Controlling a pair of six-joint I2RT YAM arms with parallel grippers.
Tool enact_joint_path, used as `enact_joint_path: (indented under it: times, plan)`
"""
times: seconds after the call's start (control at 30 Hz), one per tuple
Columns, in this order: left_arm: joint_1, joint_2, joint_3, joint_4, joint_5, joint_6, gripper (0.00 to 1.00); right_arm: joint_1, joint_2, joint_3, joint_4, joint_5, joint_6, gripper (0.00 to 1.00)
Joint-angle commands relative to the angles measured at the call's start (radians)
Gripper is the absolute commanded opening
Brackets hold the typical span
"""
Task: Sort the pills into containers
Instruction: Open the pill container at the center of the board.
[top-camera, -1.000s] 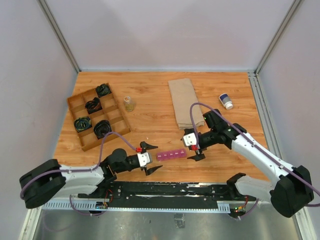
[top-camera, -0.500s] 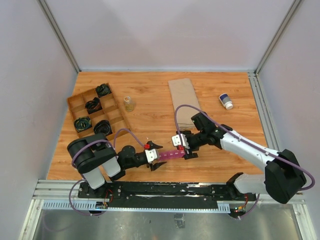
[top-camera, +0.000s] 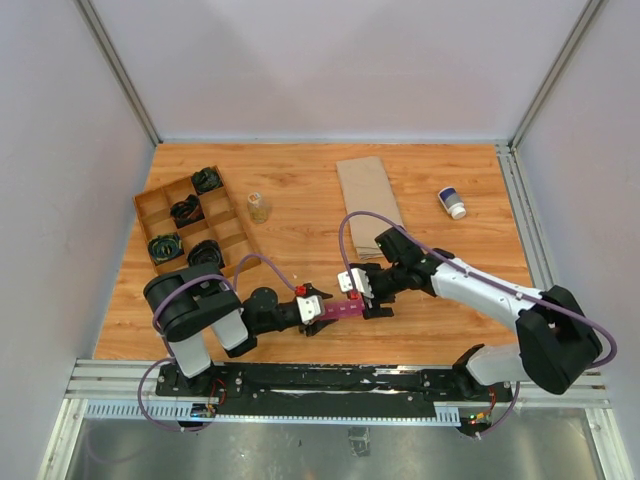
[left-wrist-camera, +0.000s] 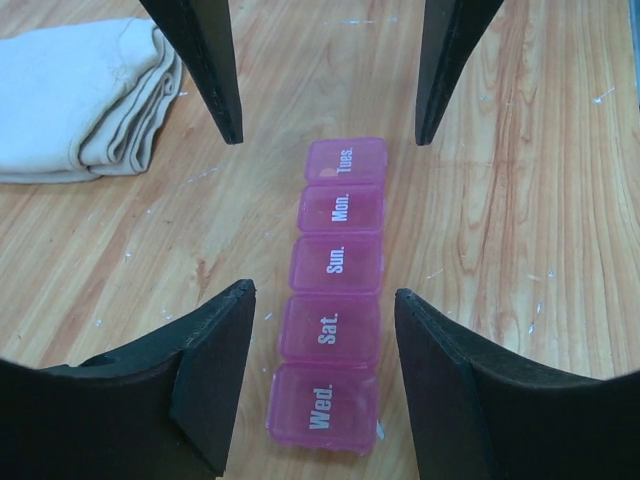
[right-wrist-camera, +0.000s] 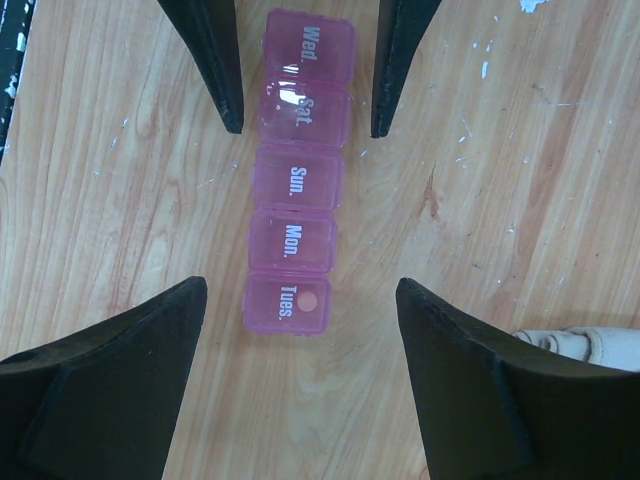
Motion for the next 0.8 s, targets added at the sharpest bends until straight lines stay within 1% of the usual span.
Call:
enact_joint_path:
  times: [0.0,0.13,0.4,0.6,0.77]
  plan:
    - [0.007,0.022,0.013,-0.020,0.017,0.023,0.61,0.022,0.013,-0.002,0.009,0.014,0.025,0.78]
    - [0.007,0.019,0.015,-0.036,0.028,0.022,0.58,0.028,0.020,-0.002,0.021,0.018,0.038,0.78]
    - [0.007,0.026,0.011,-0.055,0.019,0.012,0.57,0.069,0.055,0.005,0.024,0.048,0.052,0.78]
    - [0.007,0.058,0.010,-0.028,-0.007,0.007,0.58,0.092,0.093,0.021,0.039,0.091,0.094,0.74]
    - [0.007,0.068,0.005,-0.007,-0.015,0.003,0.58,0.097,0.099,0.023,0.043,0.105,0.102,0.73]
